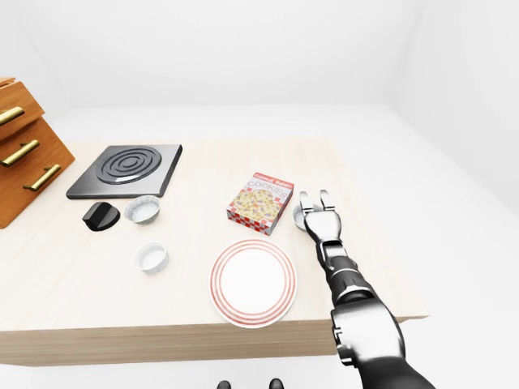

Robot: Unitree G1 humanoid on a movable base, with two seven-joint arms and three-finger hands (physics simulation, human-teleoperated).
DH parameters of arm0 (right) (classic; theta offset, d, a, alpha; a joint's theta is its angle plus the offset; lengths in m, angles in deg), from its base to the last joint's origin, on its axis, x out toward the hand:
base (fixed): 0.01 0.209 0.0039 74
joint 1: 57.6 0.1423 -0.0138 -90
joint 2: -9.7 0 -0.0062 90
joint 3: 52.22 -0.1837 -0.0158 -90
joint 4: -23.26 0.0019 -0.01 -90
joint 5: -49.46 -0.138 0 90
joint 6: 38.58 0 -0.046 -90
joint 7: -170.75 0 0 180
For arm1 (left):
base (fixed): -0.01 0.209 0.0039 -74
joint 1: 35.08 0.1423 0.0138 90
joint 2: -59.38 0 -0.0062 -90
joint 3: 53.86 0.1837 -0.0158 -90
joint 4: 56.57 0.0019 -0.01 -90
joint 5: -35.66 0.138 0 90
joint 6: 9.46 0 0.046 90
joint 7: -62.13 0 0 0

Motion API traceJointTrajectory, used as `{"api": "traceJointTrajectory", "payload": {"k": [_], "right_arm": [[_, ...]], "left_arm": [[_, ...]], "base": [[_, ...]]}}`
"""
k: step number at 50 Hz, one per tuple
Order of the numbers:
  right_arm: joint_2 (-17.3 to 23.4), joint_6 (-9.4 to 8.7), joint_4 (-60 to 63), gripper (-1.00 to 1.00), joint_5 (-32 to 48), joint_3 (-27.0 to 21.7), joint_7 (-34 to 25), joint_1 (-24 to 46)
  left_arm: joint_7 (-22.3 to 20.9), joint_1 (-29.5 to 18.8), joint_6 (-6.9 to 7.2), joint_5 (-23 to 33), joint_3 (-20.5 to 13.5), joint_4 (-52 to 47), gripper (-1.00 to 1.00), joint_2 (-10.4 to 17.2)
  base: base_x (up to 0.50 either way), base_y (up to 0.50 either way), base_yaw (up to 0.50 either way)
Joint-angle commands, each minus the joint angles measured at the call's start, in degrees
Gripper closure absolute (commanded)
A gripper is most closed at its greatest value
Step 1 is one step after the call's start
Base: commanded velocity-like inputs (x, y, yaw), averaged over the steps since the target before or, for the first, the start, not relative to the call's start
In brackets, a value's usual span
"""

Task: Pick the akita bowl next to the plate and place it on the plate.

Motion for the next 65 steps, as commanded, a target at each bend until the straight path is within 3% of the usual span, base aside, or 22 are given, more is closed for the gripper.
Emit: {"api": "traceJointTrajectory", "payload": {"k": [1, 19, 30, 31, 32, 34, 46, 54, 61, 65], "right_arm": [[-0.34, 0.02, -0.84, -1.0, -1.98, -1.59, 0.0, 0.09], [-0.84, 0.02, -1.48, -1.0, -4.13, -3.67, 0.0, 0.77], [-1.38, 0.02, -1.95, -1.0, -0.16, -2.57, 0.0, 1.12], [-1.35, 0.02, -1.98, -0.3, 0.38, -2.4, 0.0, 1.27], [-1.43, 0.02, -2.01, 1.0, 0.47, -2.57, 0.0, 1.31], [-1.64, 0.02, -2.07, 1.0, 2.02, -1.66, 0.0, 1.2], [-2.21, 0.02, -2.04, 1.0, 6.32, -1.51, 0.0, 0.96], [-1.37, 0.02, -1.94, 1.0, 6.67, -1.22, 0.0, -0.12], [0.73, 0.02, -1.94, 1.0, 12.34, 0.76, 0.0, 1.06], [2.83, 0.02, -1.45, 1.0, 12.43, 0.0, 0.0, 2.11]], "left_arm": [[0.5, 0.32, 0.0, -0.09, 0.33, -1.0, -1.0, -0.36], [3.27, -0.28, 0.0, 5.36, -2.87, -9.02, -1.0, -3.76], [5.68, -0.72, 0.0, 8.71, -6.09, -17.92, -1.0, -6.91], [5.73, -0.78, 0.0, 8.89, -6.46, -18.61, -1.0, -7.17], [5.88, -0.76, 0.0, 9.05, -6.83, -19.53, -1.0, -7.52], [6.25, -0.81, 0.0, 9.1, -7.63, -21.64, -1.0, -8.21], [6.58, -1.84, 4.9, 10.04, -11.22, -27.54, -1.0, -9.84], [6.42, -2.31, 6.58, 9.77, -12.39, -29.16, -1.0, -10.21], [6.1, -2.76, 6.0, 10.55, -11.81, -28.87, -1.0, -10.7], [5.32, -3.03, 4.63, 10.75, -11.22, -26.75, -1.0, -10.12]], "base": [[0.0, 0.0, 0.0], [0.0, 0.0, 0.0], [0.0, 0.0, 0.0], [0.0, 0.0, 0.0], [0.0, 0.0, 0.0], [0.0, 0.0, 0.0], [0.0, 0.0, 0.0], [0.0, 0.0, 0.0], [0.0, 0.0, 0.0], [0.0, 0.0, 0.0]]}}
